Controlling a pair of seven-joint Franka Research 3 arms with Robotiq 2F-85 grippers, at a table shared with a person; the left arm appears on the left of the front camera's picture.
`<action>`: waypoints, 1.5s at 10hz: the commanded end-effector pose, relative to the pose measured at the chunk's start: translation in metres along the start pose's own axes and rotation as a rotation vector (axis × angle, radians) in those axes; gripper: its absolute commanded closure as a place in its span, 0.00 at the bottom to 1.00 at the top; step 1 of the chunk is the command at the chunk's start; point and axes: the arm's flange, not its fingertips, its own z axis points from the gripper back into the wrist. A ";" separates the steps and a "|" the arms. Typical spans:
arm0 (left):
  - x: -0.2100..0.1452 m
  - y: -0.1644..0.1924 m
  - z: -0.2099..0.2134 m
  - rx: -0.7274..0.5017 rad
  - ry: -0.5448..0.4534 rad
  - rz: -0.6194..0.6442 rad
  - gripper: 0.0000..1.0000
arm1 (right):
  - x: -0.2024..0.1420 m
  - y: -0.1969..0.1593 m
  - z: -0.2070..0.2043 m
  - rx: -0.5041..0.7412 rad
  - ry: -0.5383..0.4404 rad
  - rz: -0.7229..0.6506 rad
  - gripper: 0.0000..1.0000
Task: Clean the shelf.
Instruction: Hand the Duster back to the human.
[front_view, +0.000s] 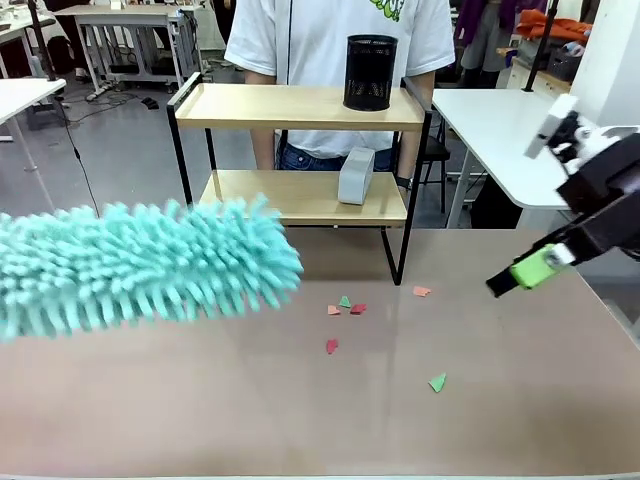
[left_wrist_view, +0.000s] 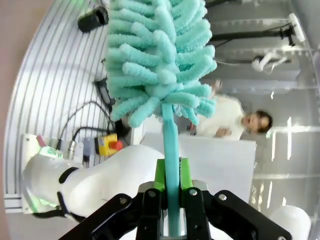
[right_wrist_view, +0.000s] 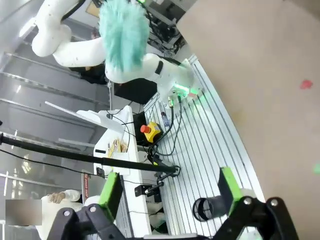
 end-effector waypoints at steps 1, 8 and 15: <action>0.056 -0.010 -0.009 0.066 0.234 -0.045 0.88 | 0.036 0.013 -0.035 0.019 0.027 -0.014 0.00; 0.139 -0.014 -0.052 0.044 0.415 -0.146 0.88 | 0.048 0.057 -0.159 0.102 0.304 0.012 0.00; 0.151 -0.002 -0.057 0.045 0.341 -0.121 0.88 | 0.050 0.058 -0.184 0.154 0.384 -0.006 0.06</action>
